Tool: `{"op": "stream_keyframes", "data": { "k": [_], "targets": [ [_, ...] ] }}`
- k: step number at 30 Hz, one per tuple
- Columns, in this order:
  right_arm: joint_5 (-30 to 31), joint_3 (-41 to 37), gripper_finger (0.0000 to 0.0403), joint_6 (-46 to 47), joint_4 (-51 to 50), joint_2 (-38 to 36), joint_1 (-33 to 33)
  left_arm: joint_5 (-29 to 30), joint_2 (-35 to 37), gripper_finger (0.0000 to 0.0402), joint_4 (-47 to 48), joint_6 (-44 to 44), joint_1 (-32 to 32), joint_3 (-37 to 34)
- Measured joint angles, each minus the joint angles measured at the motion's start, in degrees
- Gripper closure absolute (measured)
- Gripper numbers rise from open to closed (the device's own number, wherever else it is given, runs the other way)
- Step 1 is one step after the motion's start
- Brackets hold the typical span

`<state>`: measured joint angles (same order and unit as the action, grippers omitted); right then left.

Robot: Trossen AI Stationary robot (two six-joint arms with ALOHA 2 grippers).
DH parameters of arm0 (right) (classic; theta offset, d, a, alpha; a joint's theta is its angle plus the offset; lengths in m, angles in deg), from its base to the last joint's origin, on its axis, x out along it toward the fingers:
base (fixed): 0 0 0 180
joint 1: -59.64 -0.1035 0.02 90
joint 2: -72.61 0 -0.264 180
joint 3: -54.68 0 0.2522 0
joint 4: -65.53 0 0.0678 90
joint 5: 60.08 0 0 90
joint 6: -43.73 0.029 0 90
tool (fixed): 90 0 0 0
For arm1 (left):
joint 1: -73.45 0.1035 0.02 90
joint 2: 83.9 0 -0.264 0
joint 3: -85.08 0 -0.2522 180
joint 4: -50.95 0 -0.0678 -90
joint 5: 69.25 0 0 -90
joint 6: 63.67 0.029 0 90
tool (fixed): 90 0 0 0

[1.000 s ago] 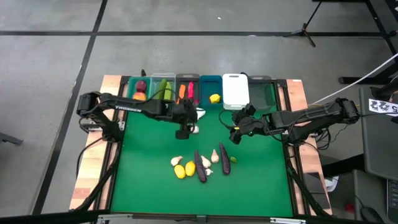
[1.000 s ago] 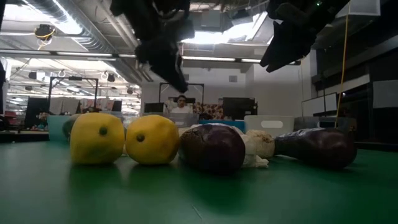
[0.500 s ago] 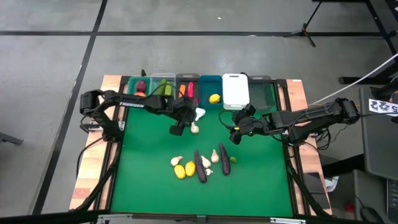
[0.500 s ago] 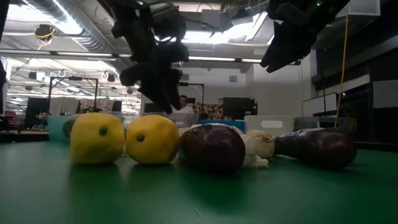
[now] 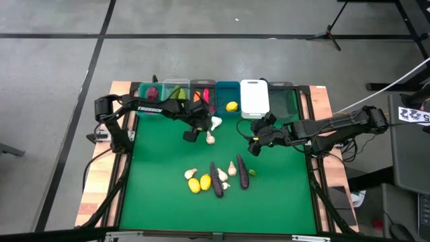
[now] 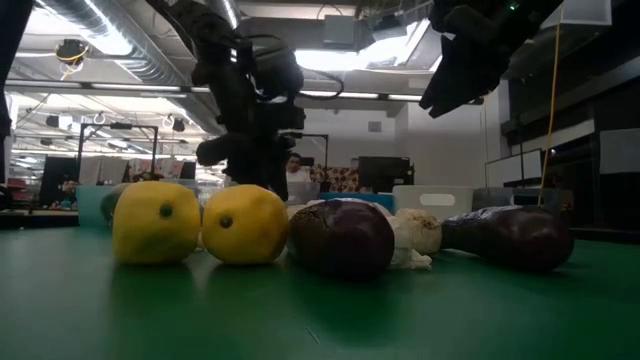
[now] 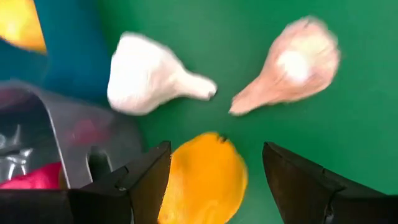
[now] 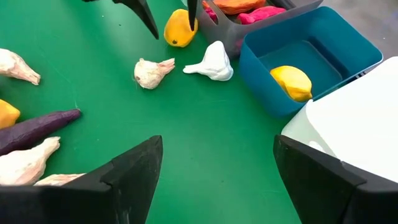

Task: Sort produce into baskets
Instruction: Put the lemon into the blue bin

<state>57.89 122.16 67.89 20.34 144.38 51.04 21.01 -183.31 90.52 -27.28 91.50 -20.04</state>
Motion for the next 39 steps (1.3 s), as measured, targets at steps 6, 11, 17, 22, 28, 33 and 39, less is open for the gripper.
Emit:
{"op": "stream_keyframes", "data": {
  "k": [6, 11, 17, 22, 28, 33, 39],
  "targets": [
    [0.02, 0.0, 0.0098, -0.02, -0.1, 0.0, 0.0, 0.32, -1.92, 0.0153, 0.19, 0.62, 1.72, 0.0],
    [0.02, 0.0, 0.0098, -0.04, -0.13, 0.0, 0.0, 0.26, -3.37, 0.0153, 0.49, -1.47, 2.13, 0.02],
    [0.04, 0.0, 0.0098, -0.04, -0.17, 0.0, 0.0, 0.49, -3.13, 0.0171, 3.07, -5.12, 0.95, 0.07],
    [0.04, 0.0, 0.0098, -0.04, -0.13, 0.0, 0.0, 0.84, -3.07, 0.021, 4.87, -6.05, -0.65, 0.07],
    [0.06, 0.0, 0.0098, -0.04, -0.13, 0.02, 0.0, 3.08, -3.07, 0.0215, 5.92, -8.63, -3.2, 0.82],
    [0.04, 0.0, 0.0098, -0.04, -0.13, 0.02, 0.0, 3.77, -3.07, 0.0208, 7.98, -10.78, -5.6, 3.32],
    [0.05, 0.0, 0.0098, -0.04, -0.1, 0.02, 0.0, 7.28, -3.07, 0.0207, 8.14, -14.84, -7.36, 7.89]
  ]
}}
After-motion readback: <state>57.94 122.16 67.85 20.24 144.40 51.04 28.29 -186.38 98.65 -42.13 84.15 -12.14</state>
